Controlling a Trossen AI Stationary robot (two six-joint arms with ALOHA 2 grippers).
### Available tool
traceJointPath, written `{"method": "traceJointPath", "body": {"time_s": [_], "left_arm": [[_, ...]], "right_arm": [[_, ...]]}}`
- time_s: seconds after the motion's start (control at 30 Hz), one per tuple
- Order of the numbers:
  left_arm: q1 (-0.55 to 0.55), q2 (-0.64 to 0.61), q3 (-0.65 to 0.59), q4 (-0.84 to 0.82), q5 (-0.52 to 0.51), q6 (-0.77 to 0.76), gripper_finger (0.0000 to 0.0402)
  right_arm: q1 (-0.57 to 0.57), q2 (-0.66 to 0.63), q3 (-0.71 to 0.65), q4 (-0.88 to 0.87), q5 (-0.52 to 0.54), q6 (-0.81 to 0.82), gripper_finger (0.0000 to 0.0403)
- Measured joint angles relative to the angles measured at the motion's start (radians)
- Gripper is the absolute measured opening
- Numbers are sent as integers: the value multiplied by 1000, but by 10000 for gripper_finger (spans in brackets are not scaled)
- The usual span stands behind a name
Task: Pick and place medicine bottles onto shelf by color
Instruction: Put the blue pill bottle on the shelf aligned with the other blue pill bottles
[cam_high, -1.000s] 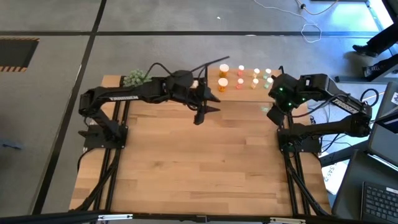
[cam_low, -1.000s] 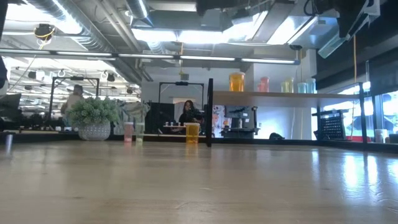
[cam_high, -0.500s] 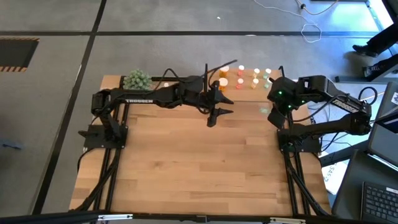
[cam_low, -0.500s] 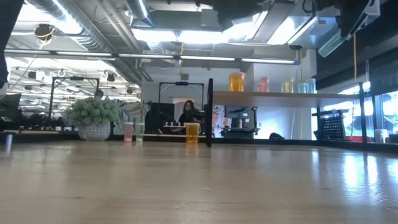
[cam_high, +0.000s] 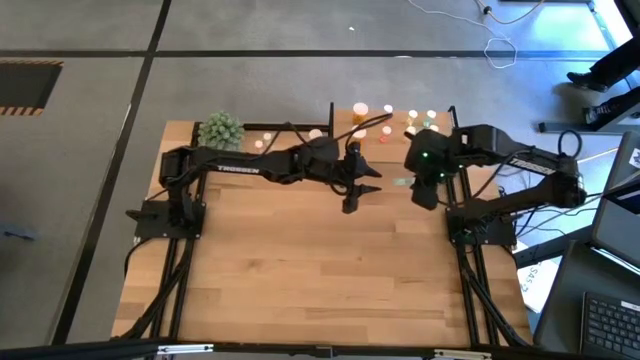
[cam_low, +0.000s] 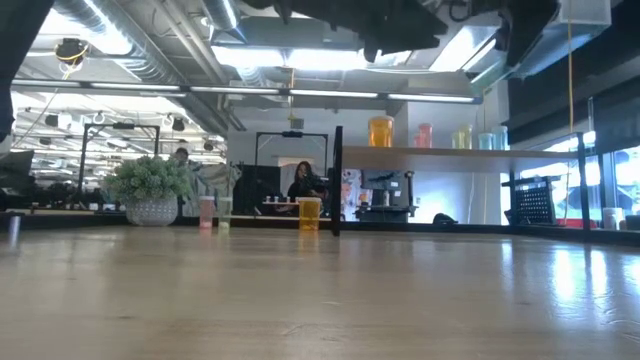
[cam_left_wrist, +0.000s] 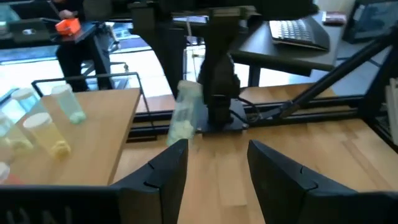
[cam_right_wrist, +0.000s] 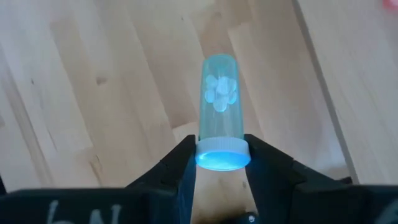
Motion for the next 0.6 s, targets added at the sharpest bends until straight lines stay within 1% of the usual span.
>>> {"method": "traceJointPath", "body": {"time_s": [0.2,0.37,0.6], "left_arm": [[1,4,0,2,-18,-72,163],[2,4,0,1,-24,-74,163],[2,4,0,-2,-28,-74,163]], "right_arm": [[27,25,0,67,0,-45,124],[53,25,0,159,-2,-92,124],[72,27,0,168,-3,-91,124]]}}
